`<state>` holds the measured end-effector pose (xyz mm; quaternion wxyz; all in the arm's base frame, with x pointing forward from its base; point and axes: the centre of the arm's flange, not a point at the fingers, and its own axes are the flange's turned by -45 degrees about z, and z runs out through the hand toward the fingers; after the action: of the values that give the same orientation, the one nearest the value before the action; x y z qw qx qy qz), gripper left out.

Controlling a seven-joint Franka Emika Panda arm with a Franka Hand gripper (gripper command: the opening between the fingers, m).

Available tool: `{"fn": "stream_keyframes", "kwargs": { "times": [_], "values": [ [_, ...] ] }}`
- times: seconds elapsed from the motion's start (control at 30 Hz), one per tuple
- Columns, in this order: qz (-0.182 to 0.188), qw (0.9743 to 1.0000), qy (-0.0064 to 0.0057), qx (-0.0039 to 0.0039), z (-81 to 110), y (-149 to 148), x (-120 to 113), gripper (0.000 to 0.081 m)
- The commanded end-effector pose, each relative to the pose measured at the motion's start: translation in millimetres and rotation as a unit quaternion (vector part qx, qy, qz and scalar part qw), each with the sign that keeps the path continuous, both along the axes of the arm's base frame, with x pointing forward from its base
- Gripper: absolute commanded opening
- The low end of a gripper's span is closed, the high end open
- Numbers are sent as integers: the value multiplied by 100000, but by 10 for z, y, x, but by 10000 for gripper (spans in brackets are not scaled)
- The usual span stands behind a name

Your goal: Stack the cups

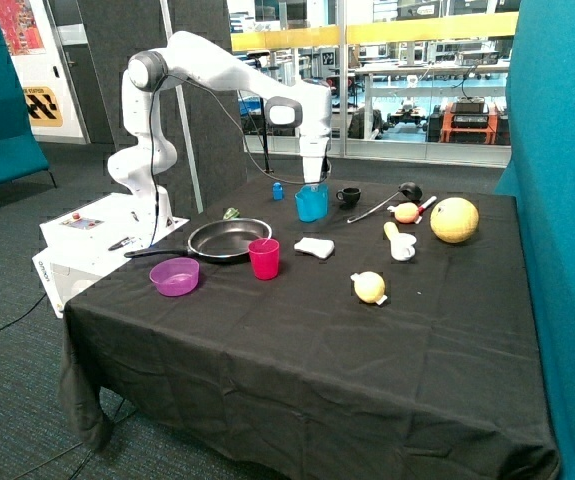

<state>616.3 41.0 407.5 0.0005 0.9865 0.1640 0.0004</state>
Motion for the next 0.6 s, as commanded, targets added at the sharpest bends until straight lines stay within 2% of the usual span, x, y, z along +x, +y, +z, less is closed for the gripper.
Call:
{"fn": "stream_keyframes", "kwargs": {
  "times": [0.0, 0.33, 0.57],
  "values": [
    [2702, 99963, 49, 44, 218, 95, -135, 0],
    [6168, 99810, 51, 42, 335, 314, -362, 0],
    [8773, 99614, 52, 41, 401, 513, -508, 0]
  ]
}}
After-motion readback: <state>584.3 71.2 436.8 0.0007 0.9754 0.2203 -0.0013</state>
